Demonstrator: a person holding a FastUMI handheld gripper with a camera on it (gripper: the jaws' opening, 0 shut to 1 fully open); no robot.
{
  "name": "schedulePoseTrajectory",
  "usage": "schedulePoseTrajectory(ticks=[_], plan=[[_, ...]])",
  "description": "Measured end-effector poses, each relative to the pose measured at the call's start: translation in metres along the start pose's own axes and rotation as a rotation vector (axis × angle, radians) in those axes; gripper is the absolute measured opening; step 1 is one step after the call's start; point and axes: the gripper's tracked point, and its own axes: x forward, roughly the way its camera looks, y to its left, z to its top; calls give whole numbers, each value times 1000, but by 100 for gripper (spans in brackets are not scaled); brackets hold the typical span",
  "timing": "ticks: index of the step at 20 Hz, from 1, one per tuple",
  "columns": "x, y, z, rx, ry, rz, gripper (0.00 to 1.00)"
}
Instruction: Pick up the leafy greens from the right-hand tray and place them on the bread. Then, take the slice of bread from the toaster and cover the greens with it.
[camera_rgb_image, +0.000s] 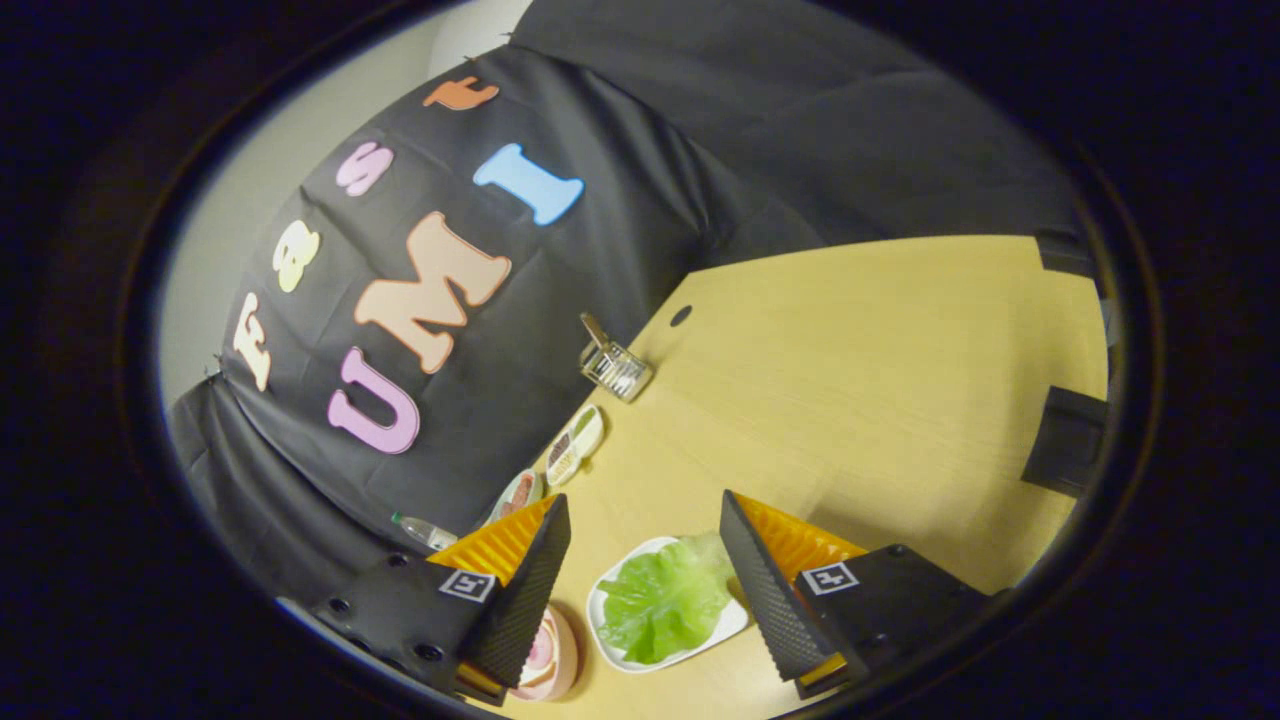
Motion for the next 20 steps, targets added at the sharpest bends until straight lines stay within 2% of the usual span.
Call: schedulePoseTrajectory(ticks=[5,13,18,20], plan=[[26,-21,-17,53,66,-3,94],[40,-31,-47,83,151,0,93],[48,-32,-57,92,177,7,66],[48,-35,-62,78,202,0,49]])
